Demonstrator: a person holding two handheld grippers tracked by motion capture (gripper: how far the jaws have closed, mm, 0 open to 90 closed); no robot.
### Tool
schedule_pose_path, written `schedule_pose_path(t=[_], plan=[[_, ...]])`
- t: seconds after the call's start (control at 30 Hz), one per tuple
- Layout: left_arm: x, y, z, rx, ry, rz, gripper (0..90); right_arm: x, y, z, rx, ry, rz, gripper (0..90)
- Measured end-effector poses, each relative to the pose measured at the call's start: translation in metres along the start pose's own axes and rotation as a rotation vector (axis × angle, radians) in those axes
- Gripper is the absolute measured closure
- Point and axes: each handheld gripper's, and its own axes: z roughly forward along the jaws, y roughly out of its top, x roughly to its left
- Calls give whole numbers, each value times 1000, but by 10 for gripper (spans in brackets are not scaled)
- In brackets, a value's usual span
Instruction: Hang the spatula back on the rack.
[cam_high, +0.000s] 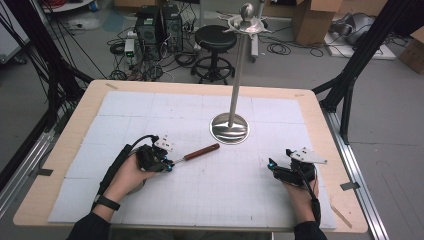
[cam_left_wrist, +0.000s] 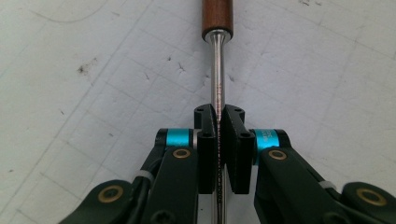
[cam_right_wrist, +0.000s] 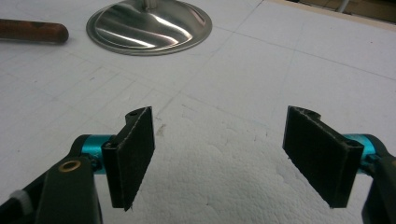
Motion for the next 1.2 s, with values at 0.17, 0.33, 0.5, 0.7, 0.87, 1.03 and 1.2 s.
schedule_pose_path(t=[0.17, 0.33, 0.5, 0.7, 0.87, 1.03, 1.2], plan=[[1, 1, -5, -52, 28, 11, 844, 0, 0, 0, -1, 1, 0, 242], [1, 2, -21, -174, 54, 15, 844, 0, 0, 0, -2, -1, 3, 243], [2, 2, -32, -271, 72, -2, 844, 0, 0, 0, -1, -1, 0, 243], [1, 2, -44, -350, 106, 0, 844, 0, 0, 0, -1, -2, 1, 243], [2, 1, -60, -480, 99, -32, 844, 0, 0, 0, -3, -1, 4, 242], [5, 0, -72, -555, 124, -61, 844, 0, 0, 0, 1, -2, 1, 242], [5, 8, -85, -610, 148, -53, 844, 0, 0, 0, -2, -3, -1, 242]])
